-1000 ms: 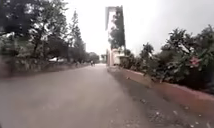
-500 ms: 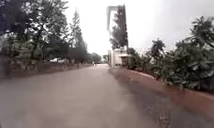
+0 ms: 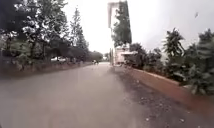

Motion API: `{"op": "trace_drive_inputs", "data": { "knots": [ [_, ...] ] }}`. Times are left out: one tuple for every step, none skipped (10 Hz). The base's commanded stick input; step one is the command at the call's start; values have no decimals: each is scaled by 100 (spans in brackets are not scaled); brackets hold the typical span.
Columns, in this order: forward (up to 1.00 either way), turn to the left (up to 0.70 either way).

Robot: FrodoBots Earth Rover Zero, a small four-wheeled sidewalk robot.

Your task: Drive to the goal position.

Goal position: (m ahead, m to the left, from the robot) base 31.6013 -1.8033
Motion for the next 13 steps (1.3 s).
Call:
{"op": "trace_drive_inputs", "data": {
  "knots": [
    [100, 0],
    [100, 0],
    [100, 0],
    [100, 0],
    [100, 0],
    [100, 0],
    [100, 0],
    [100, 0],
    [100, 0],
    [100, 0],
    [100, 0],
    [100, 0],
    [100, 0]
  ]
}}
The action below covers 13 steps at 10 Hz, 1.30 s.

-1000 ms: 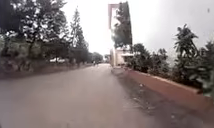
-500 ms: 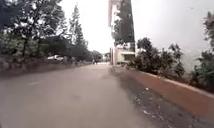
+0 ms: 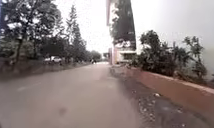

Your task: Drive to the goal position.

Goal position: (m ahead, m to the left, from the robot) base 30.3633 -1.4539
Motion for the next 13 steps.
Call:
{"op": "trace_drive_inputs", "data": {
  "knots": [
    [100, 0],
    [100, 0],
    [100, 0],
    [100, 0],
    [100, 0],
    [100, 0],
    [100, 0],
    [100, 0],
    [100, 0],
    [100, 0],
    [100, 0],
    [100, 0],
    [100, 0]
  ]
}}
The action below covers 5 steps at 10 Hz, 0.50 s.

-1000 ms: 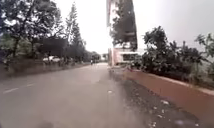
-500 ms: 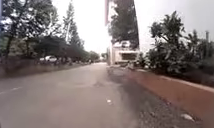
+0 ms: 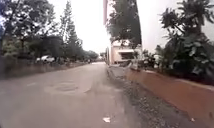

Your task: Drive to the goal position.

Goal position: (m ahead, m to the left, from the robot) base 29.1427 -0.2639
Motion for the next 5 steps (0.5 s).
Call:
{"op": "trace_drive_inputs", "data": {
  "knots": [
    [100, 0],
    [100, 7],
    [100, 27],
    [100, 27],
    [100, 0]
  ]
}}
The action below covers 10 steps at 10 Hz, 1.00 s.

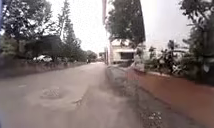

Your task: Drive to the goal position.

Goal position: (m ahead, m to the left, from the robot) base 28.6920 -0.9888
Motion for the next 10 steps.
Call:
{"op": "trace_drive_inputs", "data": {
  "knots": [
    [100, 0],
    [100, 0],
    [100, 0],
    [100, 0],
    [100, 0],
    [100, 0],
    [100, 0],
    [100, 0],
    [100, 0],
    [100, 0]
  ]
}}
